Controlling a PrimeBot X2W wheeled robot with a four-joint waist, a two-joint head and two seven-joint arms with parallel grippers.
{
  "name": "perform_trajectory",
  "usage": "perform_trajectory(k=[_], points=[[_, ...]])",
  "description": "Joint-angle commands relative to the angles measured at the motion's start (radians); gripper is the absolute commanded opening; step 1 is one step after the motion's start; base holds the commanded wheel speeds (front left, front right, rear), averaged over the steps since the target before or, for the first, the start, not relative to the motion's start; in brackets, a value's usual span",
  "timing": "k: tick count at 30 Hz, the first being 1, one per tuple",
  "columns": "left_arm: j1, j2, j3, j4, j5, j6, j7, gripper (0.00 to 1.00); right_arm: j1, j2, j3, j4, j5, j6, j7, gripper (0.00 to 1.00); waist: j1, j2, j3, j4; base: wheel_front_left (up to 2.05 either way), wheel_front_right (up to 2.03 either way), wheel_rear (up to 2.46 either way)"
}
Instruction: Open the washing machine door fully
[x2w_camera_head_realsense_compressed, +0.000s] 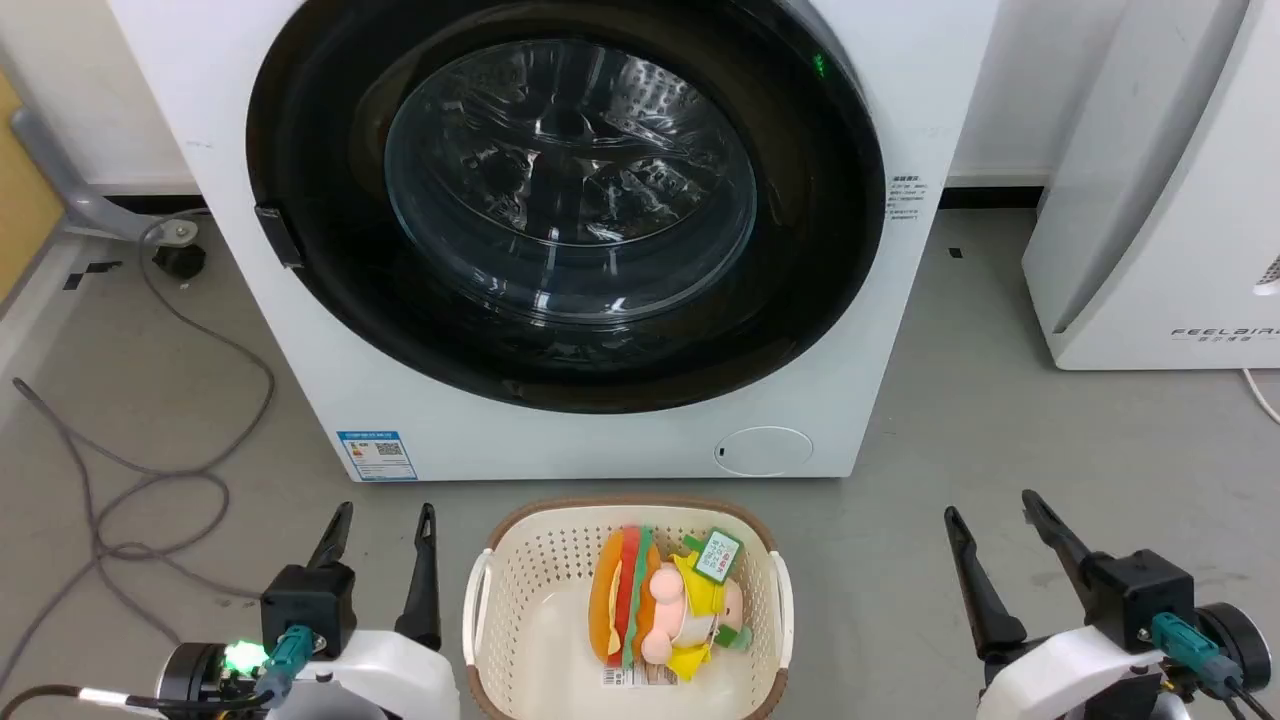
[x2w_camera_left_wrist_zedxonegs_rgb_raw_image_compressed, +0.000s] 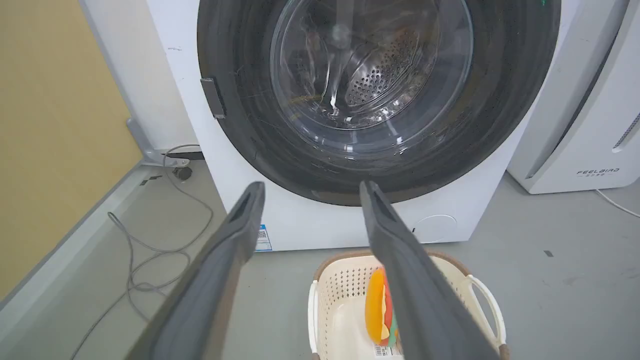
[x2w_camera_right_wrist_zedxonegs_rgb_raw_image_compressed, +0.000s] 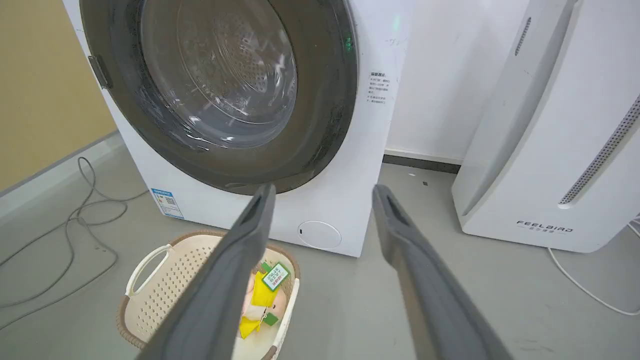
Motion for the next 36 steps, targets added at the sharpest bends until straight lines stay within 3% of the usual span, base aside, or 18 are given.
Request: perform_trajectory(k=[1, 5, 6, 7, 12, 19, 36], points=[[-0.004, 0.0, -0.004, 0.006, -0.008, -0.001, -0.011, 1.0, 0.001, 0.0, 0.0, 0.004, 0.008, 0.0, -0.01, 1.0, 0.0, 0.0, 0.0, 0.0, 0.0, 0.0, 0.0], [-0.008, 0.0, -0.012, 0.015, -0.015, -0.001, -0.019, 1.0, 0.001, 0.0, 0.0, 0.009, 0.021, 0.0, -0.019, 1.0, 0.0, 0.0, 0.0, -0.001, 0.0, 0.0, 0.0], [-0.009, 0.0, -0.014, 0.018, -0.016, -0.001, -0.022, 1.0, 0.0, 0.0, 0.0, 0.011, 0.025, 0.0, -0.022, 0.23, 0.0, 0.0, 0.0, -0.001, 0.0, 0.0, 0.0], [-0.01, 0.0, -0.017, 0.02, -0.018, -0.001, -0.024, 1.0, 0.001, 0.0, 0.0, 0.012, 0.029, 0.0, -0.024, 0.0, 0.0, 0.0, 0.0, -0.001, 0.0, 0.0, 0.0], [-0.015, 0.0, -0.027, 0.031, -0.026, 0.0, -0.035, 1.0, 0.001, 0.0, 0.0, 0.019, 0.058, 0.0, -0.035, 0.0, 0.0, 0.0, 0.0, -0.001, 0.0, 0.0, 0.0], [-0.021, 0.0, -0.041, 0.042, -0.037, 0.001, -0.049, 1.0, 0.0, 0.0, 0.0, 0.029, 0.185, 0.0, -0.049, 0.0, 0.0, 0.0, -0.001, -0.001, 0.0, 0.0, 0.0], [-0.037, 0.0, -0.075, 0.069, -0.061, 0.0, -0.085, 1.0, -0.037, 0.0, -0.014, 0.053, 0.651, 0.0, -0.085, 0.0, 0.0, 0.0, -0.001, 0.002, 0.0, 0.0, 0.0]])
